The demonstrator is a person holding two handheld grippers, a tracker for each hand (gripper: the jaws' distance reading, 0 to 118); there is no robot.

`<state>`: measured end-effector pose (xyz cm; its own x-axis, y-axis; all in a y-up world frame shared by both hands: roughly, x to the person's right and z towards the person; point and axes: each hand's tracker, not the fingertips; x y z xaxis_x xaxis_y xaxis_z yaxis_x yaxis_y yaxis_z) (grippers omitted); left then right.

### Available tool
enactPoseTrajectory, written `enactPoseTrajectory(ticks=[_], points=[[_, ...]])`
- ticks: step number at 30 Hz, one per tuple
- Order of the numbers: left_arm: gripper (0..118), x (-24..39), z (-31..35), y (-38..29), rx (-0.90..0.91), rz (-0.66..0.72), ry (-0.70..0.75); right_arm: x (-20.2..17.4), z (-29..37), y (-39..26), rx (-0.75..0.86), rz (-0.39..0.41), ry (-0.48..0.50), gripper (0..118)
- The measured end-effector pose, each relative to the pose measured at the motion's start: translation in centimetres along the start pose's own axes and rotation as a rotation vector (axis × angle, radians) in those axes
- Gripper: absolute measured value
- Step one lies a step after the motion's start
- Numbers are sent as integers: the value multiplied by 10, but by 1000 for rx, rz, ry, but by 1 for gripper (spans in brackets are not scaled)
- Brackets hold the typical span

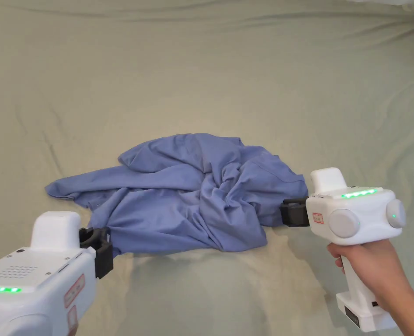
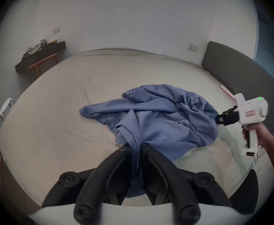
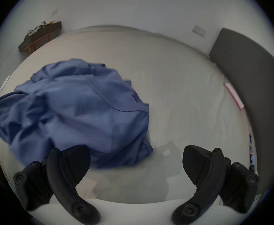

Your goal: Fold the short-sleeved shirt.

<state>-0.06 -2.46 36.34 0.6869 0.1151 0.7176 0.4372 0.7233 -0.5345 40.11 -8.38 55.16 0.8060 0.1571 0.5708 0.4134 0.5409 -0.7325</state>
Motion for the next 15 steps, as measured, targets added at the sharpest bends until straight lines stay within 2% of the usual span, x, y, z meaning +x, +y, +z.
enactPoseTrajectory(ticks=[2,3,4,5,6,7,8,10,11,13,15], points=[[10,-5,6,-2,-1,6,1,2,-16,4,-9,-21,15,116],[10,-7,8,-3,-7,8,4,1,-20,5,-10,-30,31,112],[10,-9,6,-6,-8,13,7,-2,-22,6,-14,-28,49,99],[10,-11,6,-8,-15,20,8,-5,-24,6,-20,-3,46,81],[10,-13,5,-9,-19,26,10,-13,-20,6,-9,38,86,57],[10,-14,4,-11,-25,32,12,-17,-12,7,25,25,153,16],[10,-15,2,-12,-31,36,12,-22,-7,9,28,39,138,15],[10,-16,3,-12,-31,40,14,-35,-2,9,22,144,42,15],[10,-18,5,-10,-26,42,12,-35,3,8,37,167,46,15],[10,-23,12,-2,10,63,6,-27,21,7,100,132,12,15],[10,-29,20,9,42,72,12,-12,48,10,160,52,8,15]])
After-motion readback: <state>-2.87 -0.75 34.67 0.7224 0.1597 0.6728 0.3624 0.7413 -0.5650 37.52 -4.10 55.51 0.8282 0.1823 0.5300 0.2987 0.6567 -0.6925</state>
